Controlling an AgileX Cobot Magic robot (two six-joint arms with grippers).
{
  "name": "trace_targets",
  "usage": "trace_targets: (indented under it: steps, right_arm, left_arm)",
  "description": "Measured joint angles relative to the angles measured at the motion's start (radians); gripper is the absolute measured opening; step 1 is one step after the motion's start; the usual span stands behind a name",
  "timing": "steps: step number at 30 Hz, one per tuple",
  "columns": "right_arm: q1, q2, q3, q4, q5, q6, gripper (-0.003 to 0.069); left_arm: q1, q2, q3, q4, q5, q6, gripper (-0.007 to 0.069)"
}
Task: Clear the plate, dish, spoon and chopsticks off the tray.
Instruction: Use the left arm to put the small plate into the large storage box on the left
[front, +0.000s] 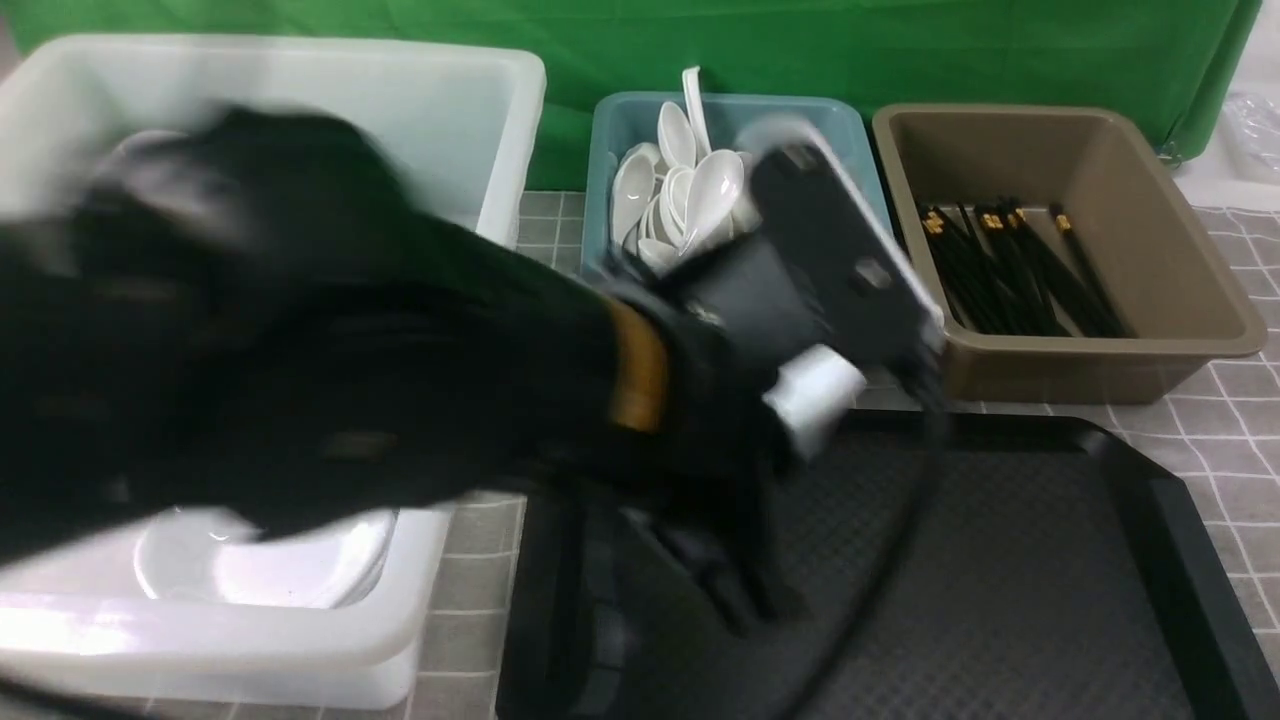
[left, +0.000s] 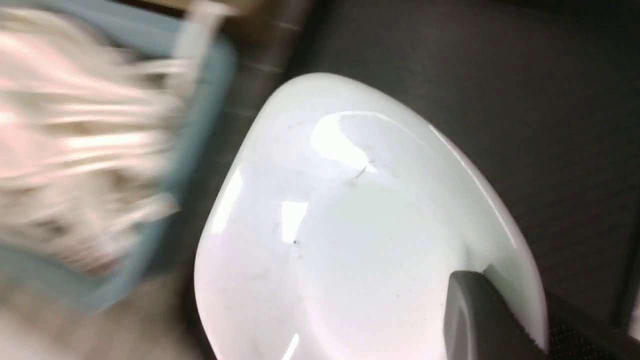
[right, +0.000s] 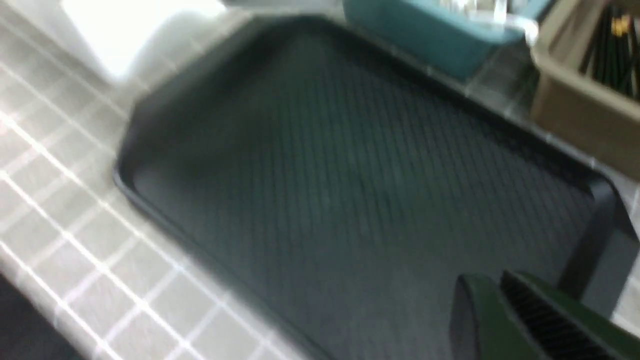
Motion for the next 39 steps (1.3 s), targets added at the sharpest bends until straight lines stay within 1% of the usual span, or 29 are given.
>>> trace_targets:
  steps: [2, 3, 5, 6, 7, 10, 13, 14, 15, 18, 23, 28, 29, 30, 31, 34, 35, 36, 37, 38, 39]
  right_arm:
    - [0.0, 0.024, 0.0, 0.0, -0.053, 0.004, 0.009]
    - [0.0, 0.033, 0.0, 0.0, -0.067, 0.005, 0.009]
    - [0.0, 0.071, 0.0, 0.0, -0.104, 0.007, 0.009]
    - [0.0, 0.079, 0.0, 0.0, -0.11, 0.007, 0.009]
    - [0.0, 0.109, 0.0, 0.0, -0.125, 0.008, 0.009]
    - [0.0, 0.168, 0.001, 0.0, -0.147, 0.008, 0.009]
    - [0.0, 0.228, 0.001, 0.001, -0.171, 0.008, 0.009]
    - [0.0, 0.238, 0.001, 0.001, -0.173, 0.009, 0.009]
    - [0.0, 0.24, 0.001, 0.001, -0.173, 0.009, 0.009]
    - [0.0, 0.265, 0.001, 0.006, -0.18, 0.01, 0.0091]
    - [0.0, 0.266, 0.001, 0.034, -0.191, 0.011, 0.0091]
    - [0.0, 0.266, 0.001, 0.066, -0.191, 0.004, 0.0091]
    - [0.0, 0.266, 0.001, 0.076, -0.192, -0.002, 0.0091]
    - [0.0, 0.266, 0.001, 0.076, -0.192, -0.002, 0.0091]
    - [0.0, 0.266, 0.001, 0.08, -0.192, -0.005, 0.0091]
    - [0.0, 0.266, 0.001, 0.088, -0.188, -0.009, 0.0091]
    - [0.0, 0.266, 0.001, 0.093, -0.184, -0.01, 0.0091]
    - [0.0, 0.266, 0.001, 0.093, -0.184, -0.011, 0.0091]
    - [0.0, 0.266, 0.001, 0.097, -0.181, -0.011, 0.0091]
    - [0.0, 0.266, 0.001, 0.101, -0.174, -0.011, 0.0091]
    - [0.0, 0.266, 0.001, 0.105, -0.17, -0.011, 0.0091]
  left_arm:
    - [0.017, -0.07, 0.029, 0.105, 0.076, -0.059, 0.0024]
    - [0.037, -0.098, 0.051, 0.138, 0.124, -0.075, 0.0024]
    - [0.093, -0.138, 0.097, 0.168, 0.173, -0.09, 0.0024]
    - [0.099, -0.142, 0.108, 0.172, 0.182, -0.089, 0.0024]
    - [0.143, -0.171, 0.147, 0.178, 0.201, -0.088, 0.0024]
    - [0.244, -0.2, 0.229, 0.183, 0.184, -0.069, 0.0025]
    - [0.345, -0.188, 0.306, 0.159, 0.138, -0.011, 0.0025]
    - [0.372, -0.177, 0.322, 0.151, 0.122, 0.001, 0.0025]
    - [0.377, -0.171, 0.329, 0.147, 0.116, 0.009, 0.0025]
    - [0.45, -0.121, 0.366, 0.135, 0.053, 0.025, 0.0025]
    - [0.481, -0.062, 0.366, 0.113, 0.018, 0.03, 0.0027]
    - [0.481, -0.045, 0.366, 0.056, 0.015, 0.083, 0.0044]
    - [0.481, -0.045, 0.367, 0.047, 0.015, 0.094, 0.0069]
    - [0.481, -0.045, 0.367, 0.045, 0.015, 0.094, 0.0069]
    - [0.481, -0.045, 0.368, 0.042, 0.015, 0.096, 0.009]
    - [0.481, -0.045, 0.368, 0.038, 0.015, 0.098, 0.019]
    - [0.481, -0.045, 0.368, 0.036, 0.015, 0.099, 0.0246]
    - [0.481, -0.045, 0.368, 0.036, 0.015, 0.099, 0.0246]
    - [0.481, -0.045, 0.368, 0.033, 0.015, 0.099, 0.0288]
    - [0.481, -0.046, 0.368, 0.031, 0.014, 0.098, 0.0355]
    - [0.481, -0.052, 0.367, 0.024, 0.012, 0.096, 0.0402]
